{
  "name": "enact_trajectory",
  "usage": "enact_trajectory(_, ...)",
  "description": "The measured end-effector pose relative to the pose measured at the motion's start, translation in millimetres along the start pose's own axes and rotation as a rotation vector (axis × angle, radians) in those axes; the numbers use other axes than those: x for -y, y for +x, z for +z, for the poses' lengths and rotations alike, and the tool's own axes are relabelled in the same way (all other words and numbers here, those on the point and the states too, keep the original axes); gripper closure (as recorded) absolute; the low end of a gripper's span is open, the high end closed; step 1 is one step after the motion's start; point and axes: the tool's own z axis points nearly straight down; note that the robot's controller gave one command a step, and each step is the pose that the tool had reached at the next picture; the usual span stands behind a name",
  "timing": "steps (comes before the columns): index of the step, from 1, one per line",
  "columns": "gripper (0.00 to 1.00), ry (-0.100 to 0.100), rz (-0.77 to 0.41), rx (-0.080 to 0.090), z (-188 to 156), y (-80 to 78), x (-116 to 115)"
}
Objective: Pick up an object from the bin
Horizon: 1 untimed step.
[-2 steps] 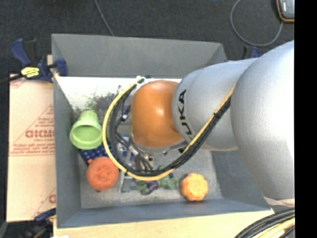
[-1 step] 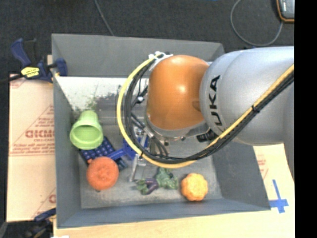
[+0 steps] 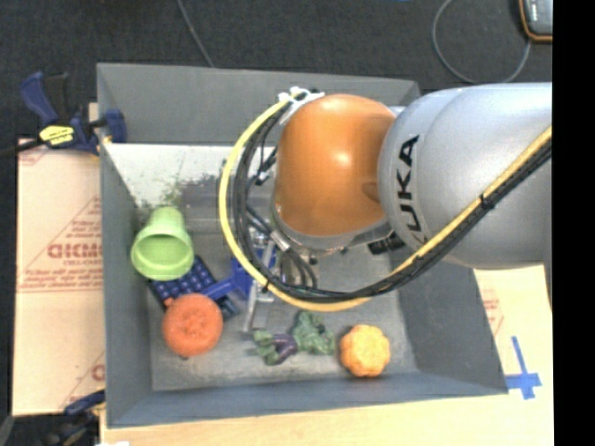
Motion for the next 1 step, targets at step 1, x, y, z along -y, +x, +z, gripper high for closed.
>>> enact_trajectory(1, 0.00, 0.014, 0.269, -0.033, 78.1, 2.2, -24.2)
